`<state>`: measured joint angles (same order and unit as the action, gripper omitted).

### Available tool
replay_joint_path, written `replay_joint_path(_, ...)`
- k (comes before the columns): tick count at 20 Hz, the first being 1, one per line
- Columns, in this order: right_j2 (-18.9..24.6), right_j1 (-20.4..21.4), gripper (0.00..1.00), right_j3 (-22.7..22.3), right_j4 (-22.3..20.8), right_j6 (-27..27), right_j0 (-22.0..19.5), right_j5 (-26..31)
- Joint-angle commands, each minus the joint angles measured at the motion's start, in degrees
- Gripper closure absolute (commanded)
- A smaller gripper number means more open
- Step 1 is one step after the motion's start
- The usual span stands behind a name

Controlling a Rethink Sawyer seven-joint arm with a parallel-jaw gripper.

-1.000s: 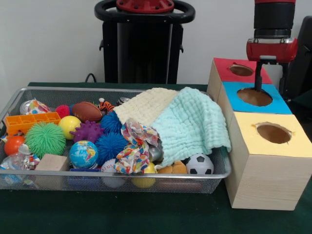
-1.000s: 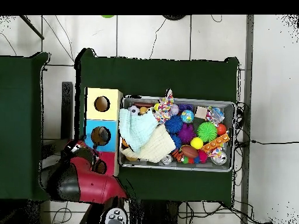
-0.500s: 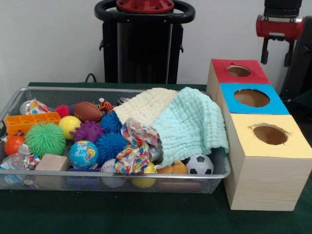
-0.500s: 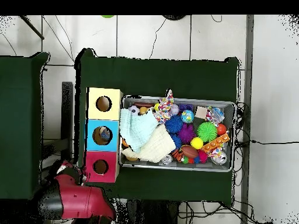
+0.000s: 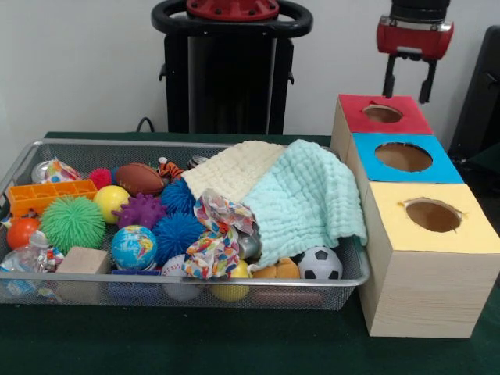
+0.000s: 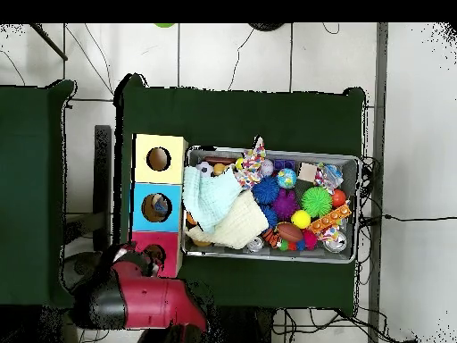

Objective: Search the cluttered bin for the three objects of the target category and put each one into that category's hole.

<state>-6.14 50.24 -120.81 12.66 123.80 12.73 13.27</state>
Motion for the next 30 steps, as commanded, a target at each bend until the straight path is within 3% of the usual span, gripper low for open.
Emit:
replay_joint_path(1,4.74,-3.11,0.0,4.25,-8.72,-3.14,-9.92,-6.51)
replay_joint_path(6,7.34,-6.45,0.0,7.13,-15.1,-4.29,-17.57,-9.69)
replay_joint_path(12,10.99,-8.53,0.0,12.21,-22.59,-7.0,-26.74,-8.86)
replay_joint_path(19,12.48,-9.08,0.0,14.88,-28.75,-5.76,-31.05,-8.13)
replay_joint_path(30,19.03,-13.03,0.0,21.85,-40.59,-9.87,-43.95,-7.05)
